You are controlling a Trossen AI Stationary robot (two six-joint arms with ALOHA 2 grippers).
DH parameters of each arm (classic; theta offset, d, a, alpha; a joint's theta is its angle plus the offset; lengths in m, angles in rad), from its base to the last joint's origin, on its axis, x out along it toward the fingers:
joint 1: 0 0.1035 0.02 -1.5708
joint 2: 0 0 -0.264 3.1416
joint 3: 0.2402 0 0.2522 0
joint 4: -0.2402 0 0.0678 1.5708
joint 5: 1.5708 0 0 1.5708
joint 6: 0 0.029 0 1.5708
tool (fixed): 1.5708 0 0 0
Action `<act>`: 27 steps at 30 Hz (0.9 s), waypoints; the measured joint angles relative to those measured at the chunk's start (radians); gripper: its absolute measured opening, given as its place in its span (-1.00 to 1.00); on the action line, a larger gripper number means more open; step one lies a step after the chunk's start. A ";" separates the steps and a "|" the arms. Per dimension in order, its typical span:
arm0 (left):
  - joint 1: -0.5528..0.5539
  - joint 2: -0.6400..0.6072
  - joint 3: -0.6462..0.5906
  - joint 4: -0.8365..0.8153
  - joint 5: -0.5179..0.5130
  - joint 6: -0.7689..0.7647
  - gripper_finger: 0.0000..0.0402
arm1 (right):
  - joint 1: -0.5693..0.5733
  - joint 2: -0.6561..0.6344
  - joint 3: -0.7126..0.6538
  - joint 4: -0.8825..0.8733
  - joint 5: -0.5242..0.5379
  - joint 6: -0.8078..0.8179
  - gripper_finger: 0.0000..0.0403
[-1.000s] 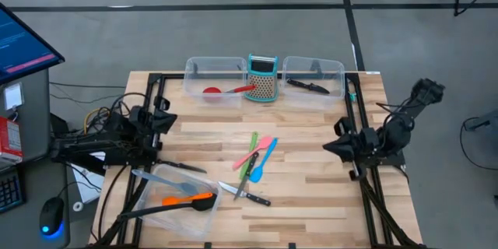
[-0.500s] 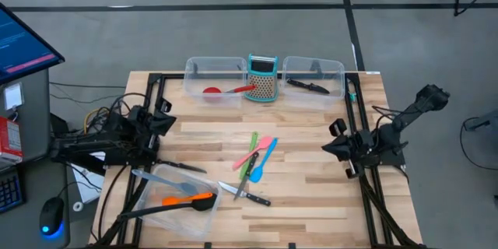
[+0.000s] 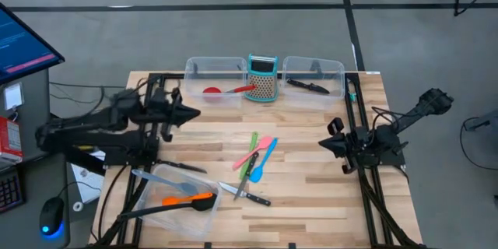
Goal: Pick & Place Kitchen Items
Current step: Put the grey serving spoon from the bottom transparent bin to the top left transparent bin
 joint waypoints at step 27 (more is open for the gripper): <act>-0.663 0.503 0.457 -1.010 -0.067 0.137 0.24 | 0.000 0.000 -0.001 -0.134 0.004 0.151 -1.00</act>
